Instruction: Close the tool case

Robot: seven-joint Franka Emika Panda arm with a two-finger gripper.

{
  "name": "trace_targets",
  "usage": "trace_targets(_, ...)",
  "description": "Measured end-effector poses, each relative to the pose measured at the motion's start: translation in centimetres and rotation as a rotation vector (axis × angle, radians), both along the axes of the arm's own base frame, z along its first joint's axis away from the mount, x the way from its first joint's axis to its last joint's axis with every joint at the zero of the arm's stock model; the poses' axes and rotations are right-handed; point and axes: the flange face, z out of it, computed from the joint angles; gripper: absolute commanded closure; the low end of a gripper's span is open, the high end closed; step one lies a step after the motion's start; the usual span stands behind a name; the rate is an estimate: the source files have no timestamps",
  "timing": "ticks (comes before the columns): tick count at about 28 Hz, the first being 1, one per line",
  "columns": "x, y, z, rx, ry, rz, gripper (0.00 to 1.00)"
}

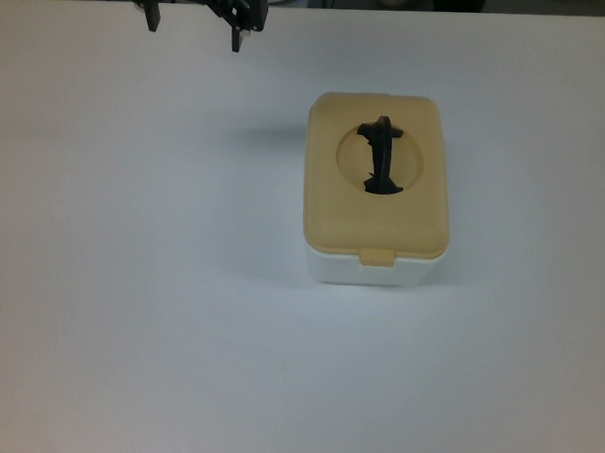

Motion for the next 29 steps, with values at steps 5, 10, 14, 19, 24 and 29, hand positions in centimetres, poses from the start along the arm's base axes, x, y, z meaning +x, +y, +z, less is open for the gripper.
trace_targets(5,-0.21,-0.12,0.43,0.000,-0.007,-0.002,0.00)
trace_targets(10,-0.33,-0.44,0.66,-0.001,-0.011,-0.008,0.00)
trace_targets(14,-0.31,-0.51,0.62,-0.001,-0.010,-0.009,0.00)
trace_targets(19,-0.30,-0.52,0.59,-0.001,-0.010,-0.007,0.00)
trace_targets(24,-0.24,-0.53,0.40,0.000,-0.005,0.008,0.00)
trace_targets(29,-0.21,-0.53,0.31,0.000,-0.003,0.010,0.00)
